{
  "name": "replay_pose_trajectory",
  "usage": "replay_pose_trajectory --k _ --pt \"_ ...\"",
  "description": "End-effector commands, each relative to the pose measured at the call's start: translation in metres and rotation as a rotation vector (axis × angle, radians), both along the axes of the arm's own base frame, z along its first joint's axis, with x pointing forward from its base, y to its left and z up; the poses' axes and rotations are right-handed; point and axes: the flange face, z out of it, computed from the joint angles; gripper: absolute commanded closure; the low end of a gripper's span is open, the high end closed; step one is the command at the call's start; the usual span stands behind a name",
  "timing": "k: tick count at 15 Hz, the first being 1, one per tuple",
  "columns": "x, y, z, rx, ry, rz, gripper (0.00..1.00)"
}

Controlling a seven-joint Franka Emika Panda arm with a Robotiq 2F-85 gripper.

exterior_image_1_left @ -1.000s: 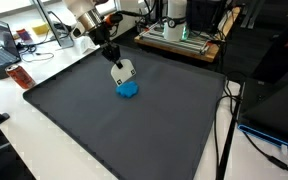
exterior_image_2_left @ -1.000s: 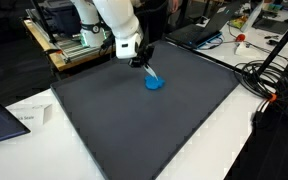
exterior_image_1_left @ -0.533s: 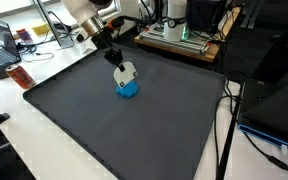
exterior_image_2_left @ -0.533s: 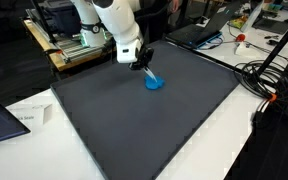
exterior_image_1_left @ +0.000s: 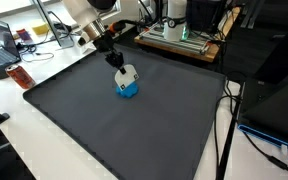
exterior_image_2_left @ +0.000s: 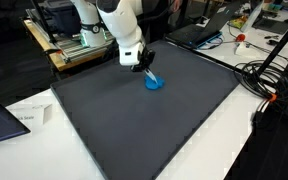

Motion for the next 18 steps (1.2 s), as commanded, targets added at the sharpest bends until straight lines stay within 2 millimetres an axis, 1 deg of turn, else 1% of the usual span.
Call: replay_pose_trajectory --k 1,7,12,15,18 --pt "0.011 0.010 -0.007 -0.006 -0.005 -0.015 0.99" --pt "0.020 0.018 -0.017 -0.034 -0.008 -0.021 0.99" --pt "0.023 0.018 -0.028 -0.038 -0.020 -0.023 0.99" --pt "0.027 0.016 -0.032 -0.053 -0.035 -0.037 0.99" --pt "0.030 0.020 -0.034 -0.072 -0.061 -0.044 0.99"
